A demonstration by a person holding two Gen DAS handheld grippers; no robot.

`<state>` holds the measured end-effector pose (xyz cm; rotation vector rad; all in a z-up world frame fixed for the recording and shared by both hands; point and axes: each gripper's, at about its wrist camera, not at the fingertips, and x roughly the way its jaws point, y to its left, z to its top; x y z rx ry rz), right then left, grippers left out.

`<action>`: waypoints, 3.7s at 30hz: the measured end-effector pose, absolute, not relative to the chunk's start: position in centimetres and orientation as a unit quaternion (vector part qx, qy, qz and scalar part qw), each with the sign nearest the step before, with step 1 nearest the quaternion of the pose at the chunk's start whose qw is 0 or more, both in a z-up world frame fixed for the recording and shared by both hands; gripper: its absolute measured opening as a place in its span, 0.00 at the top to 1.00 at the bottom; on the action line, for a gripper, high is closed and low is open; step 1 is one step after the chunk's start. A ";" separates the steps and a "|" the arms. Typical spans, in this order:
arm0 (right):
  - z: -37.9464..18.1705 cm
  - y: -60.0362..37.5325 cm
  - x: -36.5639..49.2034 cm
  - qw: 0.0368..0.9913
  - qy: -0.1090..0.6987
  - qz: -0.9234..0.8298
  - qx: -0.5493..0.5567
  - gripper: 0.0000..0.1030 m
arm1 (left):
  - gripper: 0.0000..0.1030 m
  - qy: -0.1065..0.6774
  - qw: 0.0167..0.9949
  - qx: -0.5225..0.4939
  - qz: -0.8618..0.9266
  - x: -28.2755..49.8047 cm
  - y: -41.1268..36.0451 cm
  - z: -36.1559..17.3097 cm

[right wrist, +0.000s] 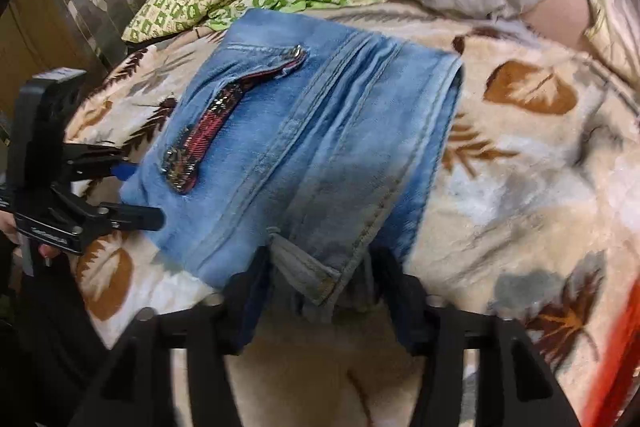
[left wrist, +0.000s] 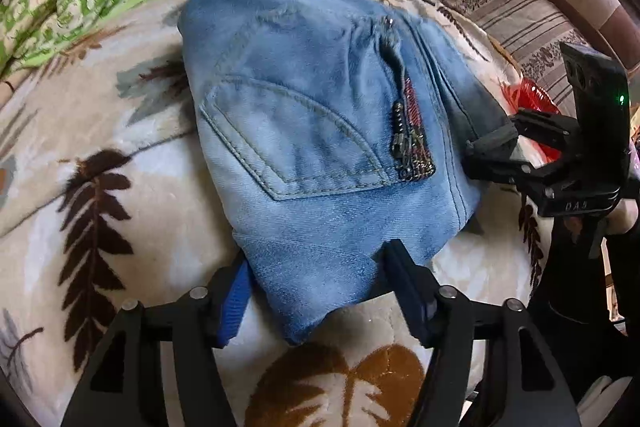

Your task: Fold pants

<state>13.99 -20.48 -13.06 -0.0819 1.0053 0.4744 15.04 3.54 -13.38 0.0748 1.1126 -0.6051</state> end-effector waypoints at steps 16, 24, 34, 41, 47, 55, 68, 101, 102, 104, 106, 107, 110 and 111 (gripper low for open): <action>-7.1 -23.7 23.5 0.856 0.476 0.170 0.108 0.11 | 0.02 0.468 0.873 0.015 -0.138 26.5 1.4 -8.0; -10.8 -23.4 26.7 0.824 0.513 0.194 0.141 0.62 | 0.20 0.497 0.853 0.000 -0.160 29.0 1.7 -11.8; -13.3 -22.2 26.7 0.847 0.498 0.175 0.052 0.67 | 0.33 0.520 0.832 -0.042 -0.187 28.8 3.3 -14.8; -13.1 -21.7 26.5 0.851 0.494 0.169 0.047 0.67 | 0.31 0.521 0.835 -0.044 -0.175 29.0 3.2 -14.7; -11.8 -22.6 26.4 0.859 0.492 0.133 0.053 0.05 | 0.02 0.513 0.850 -0.048 -0.108 28.6 3.7 -12.7; -4.0 -24.4 24.2 0.889 0.437 0.112 0.075 0.00 | 0.01 0.452 0.889 -0.002 -0.070 25.2 3.9 -3.3; 14.4 -23.9 7.3 0.963 0.259 0.076 0.011 0.00 | 0.00 0.261 0.962 -0.007 -0.075 6.3 2.7 12.2; 2.1 -23.6 -2.7 0.938 0.340 0.031 0.058 0.00 | 0.00 0.342 0.938 -0.016 -0.049 -0.8 0.8 0.8; 2.1 -23.6 -2.7 0.938 0.341 0.031 0.058 0.00 | 0.00 0.342 0.938 -0.016 -0.050 -0.9 0.8 0.8; 2.0 -23.6 -2.6 0.938 0.341 0.032 0.058 0.00 | 0.00 0.342 0.938 -0.016 -0.049 -0.9 0.8 0.8; 2.0 -23.6 -2.6 0.937 0.343 0.031 0.058 0.00 | 0.00 0.342 0.938 -0.016 -0.050 -1.0 0.8 0.9; 2.0 -23.6 -2.6 0.937 0.343 0.031 0.058 0.00 | 0.00 0.342 0.938 -0.016 -0.050 -1.0 0.9 0.9; 1.9 -23.6 -2.7 0.937 0.343 0.030 0.059 0.00 | 0.00 0.341 0.939 -0.017 -0.051 -1.0 0.8 0.9; 1.9 -23.6 -2.7 0.937 0.343 0.030 0.059 0.00 | 0.00 0.342 0.938 -0.016 -0.051 -1.0 0.9 0.9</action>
